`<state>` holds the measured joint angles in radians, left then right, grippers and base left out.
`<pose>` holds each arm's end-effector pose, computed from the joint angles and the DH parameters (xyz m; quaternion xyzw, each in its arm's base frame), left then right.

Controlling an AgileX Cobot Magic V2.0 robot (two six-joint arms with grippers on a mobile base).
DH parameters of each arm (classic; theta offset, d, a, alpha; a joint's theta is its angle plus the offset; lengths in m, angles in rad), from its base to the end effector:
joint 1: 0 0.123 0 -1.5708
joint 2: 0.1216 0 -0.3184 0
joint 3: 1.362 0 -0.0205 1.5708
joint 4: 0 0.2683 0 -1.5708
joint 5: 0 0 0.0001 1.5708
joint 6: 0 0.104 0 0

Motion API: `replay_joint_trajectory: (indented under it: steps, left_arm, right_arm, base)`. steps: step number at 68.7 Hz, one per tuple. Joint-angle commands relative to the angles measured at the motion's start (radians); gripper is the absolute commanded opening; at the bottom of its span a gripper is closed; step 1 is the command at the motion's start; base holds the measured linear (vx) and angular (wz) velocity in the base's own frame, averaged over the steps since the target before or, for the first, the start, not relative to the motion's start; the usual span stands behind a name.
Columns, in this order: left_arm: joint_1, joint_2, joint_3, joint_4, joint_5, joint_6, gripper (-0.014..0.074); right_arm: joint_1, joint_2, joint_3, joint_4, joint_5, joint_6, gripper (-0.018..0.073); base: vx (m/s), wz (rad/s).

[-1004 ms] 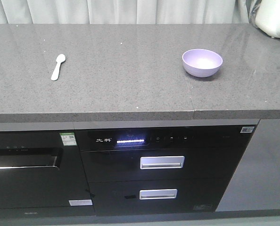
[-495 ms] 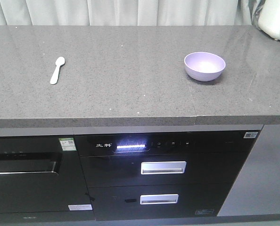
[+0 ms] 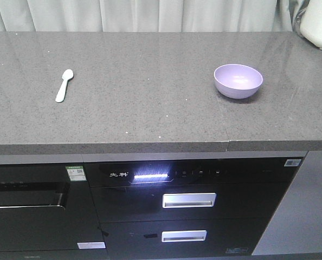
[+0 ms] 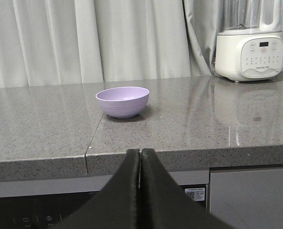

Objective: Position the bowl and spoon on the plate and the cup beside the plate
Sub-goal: 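Creep forward and settle the base facing the spoon and bowl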

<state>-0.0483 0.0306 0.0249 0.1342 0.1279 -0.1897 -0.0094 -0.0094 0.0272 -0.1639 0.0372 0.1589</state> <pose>0.0563 -0.0009 0.1903 -0.0088 0.7398 -0.0290 0.6721 0.0538 -0.0012 0.2010 0.0037 0.6954 -0.0072 0.7185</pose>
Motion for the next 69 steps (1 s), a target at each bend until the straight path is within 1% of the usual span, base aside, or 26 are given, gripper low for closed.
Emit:
replay_joint_trajectory:
  steps: [1, 69]
  left_arm:
    - [0.003, 0.009, 0.03, -0.008, -0.069, -0.008, -0.0006]
    - [0.003, 0.009, 0.03, -0.008, -0.069, -0.008, -0.0006]
  right_arm:
    - [-0.007, -0.011, 0.016, -0.007, -0.07, -0.011, -0.0005]
    - [-0.007, -0.011, 0.016, -0.007, -0.07, -0.011, -0.0005]
  base:
    - [0.05, 0.0]
    - [0.06, -0.01]
